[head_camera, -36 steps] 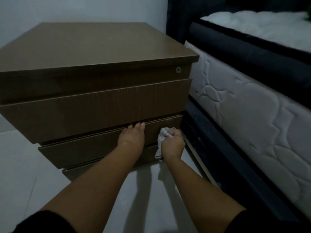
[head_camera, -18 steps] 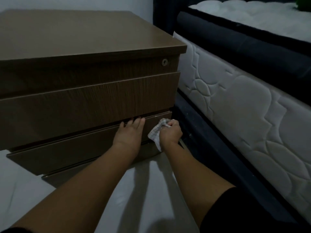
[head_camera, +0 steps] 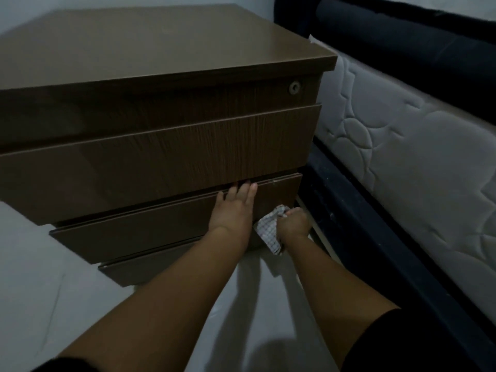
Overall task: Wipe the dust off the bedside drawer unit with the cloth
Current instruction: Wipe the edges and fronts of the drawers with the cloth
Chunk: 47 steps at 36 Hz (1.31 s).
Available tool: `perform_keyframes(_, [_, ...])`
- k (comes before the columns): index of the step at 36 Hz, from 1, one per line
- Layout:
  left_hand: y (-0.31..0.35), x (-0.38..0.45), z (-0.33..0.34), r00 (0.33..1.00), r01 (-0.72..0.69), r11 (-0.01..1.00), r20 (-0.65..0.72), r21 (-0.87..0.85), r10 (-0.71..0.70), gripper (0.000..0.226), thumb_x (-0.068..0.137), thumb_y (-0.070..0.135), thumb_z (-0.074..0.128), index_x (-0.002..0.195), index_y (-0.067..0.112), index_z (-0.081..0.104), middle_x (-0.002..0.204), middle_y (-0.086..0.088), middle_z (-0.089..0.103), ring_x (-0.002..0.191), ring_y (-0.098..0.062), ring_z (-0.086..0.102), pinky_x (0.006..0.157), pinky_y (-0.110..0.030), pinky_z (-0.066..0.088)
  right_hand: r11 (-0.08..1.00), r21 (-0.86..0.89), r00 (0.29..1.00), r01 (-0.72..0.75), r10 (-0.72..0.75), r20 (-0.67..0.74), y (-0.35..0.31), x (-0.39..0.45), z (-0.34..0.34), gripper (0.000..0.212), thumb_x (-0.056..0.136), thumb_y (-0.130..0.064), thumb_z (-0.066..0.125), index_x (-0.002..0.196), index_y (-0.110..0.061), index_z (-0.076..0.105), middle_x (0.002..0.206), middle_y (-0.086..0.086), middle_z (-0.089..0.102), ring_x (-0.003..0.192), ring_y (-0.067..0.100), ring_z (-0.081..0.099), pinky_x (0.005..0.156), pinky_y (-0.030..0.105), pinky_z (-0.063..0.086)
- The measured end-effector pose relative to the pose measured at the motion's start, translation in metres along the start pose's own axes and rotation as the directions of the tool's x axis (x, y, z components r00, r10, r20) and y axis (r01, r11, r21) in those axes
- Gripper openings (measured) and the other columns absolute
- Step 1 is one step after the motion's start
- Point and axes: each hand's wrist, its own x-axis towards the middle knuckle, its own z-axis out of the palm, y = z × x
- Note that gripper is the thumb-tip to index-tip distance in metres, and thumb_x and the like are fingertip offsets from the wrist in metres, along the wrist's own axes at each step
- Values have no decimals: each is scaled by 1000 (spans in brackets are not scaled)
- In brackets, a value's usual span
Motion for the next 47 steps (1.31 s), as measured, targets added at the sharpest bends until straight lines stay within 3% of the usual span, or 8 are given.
perform_keyframes(7, [-6, -13, 0, 999, -39, 980, -32, -194, 33, 80, 93, 17, 46, 154, 11, -6, 162, -2, -5, 150, -23, -2, 122, -41, 3, 985, -118, 992, 126, -122, 41, -2, -32, -5, 25, 91, -6, 51, 114, 5, 54, 123, 23, 59, 114, 32, 55, 92, 29, 43])
perform_keyframes(13, [-37, -57, 52, 984, 55, 972, -155, -228, -93, 77, 92, 9, 44, 154, 14, -3, 161, 2, -15, 149, -16, -14, 120, -41, -2, 972, -126, 977, 198, -187, 99, 1, -60, 3, 21, 89, -7, 54, 107, 3, 61, 113, 23, 64, 106, 34, 59, 89, 33, 46])
perform_keyframes(20, [-103, -95, 103, 929, 368, 906, 112, -210, -352, 72, 93, 10, 46, 154, 9, 7, 162, -4, 6, 151, -21, 2, 121, -38, 8, 949, -213, 963, 233, -194, 188, 1, -85, 25, 23, 88, -14, 57, 106, -4, 66, 109, 19, 68, 101, 33, 63, 88, 38, 54])
perform_keyframes(24, [-137, -100, 120, 890, 451, 872, 163, -190, -425, 61, 88, 14, 54, 144, 9, 34, 147, -8, 40, 140, -25, 33, 115, -36, 29, 941, -241, 955, 237, -180, 237, -2, -97, 41, 24, 89, -17, 57, 108, -5, 66, 110, 19, 67, 100, 33, 64, 80, 38, 56])
perform_keyframes(28, [-156, -97, 130, 874, 470, 867, 222, -164, -432, 56, 86, 16, 56, 139, 11, 39, 135, -7, 47, 127, -24, 44, 106, -35, 39, 935, -266, 946, 236, -159, 282, -6, -106, 54, 24, 89, -20, 60, 108, -7, 65, 110, 17, 67, 98, 31, 65, 73, 35, 56])
perform_keyframes(36, [-165, -89, 131, 866, 457, 884, 276, -101, -416, 56, 84, 22, 58, 136, 13, 39, 134, -8, 47, 126, -24, 45, 107, -38, 34, 881, -388, 923, 270, -122, 365, -17, -116, 67, 34, 76, -23, 74, 105, -7, 66, 109, 16, 68, 103, 31, 64, 91, 43, 54])
perform_keyframes(43, [-162, -94, 132, 871, 460, 873, 275, -161, -408, 58, 85, 19, 61, 138, 11, 39, 137, -9, 44, 129, -25, 44, 106, -38, 36, 850, -407, 906, 333, -170, 387, -27, -123, 76, 26, 81, -17, 65, 99, 0, 63, 104, 18, 67, 101, 32, 63, 91, 44, 53])
perform_keyframes(47, [-165, -107, 138, 896, 422, 874, 260, -243, -360, 62, 83, 20, 64, 139, 11, 39, 145, -11, 35, 133, -27, 40, 109, -39, 38, 870, -317, 891, 377, -246, 383, -32, -136, 89, 11, 89, -19, 57, 91, -9, 55, 96, 12, 61, 91, 23, 59, 83, 35, 53])
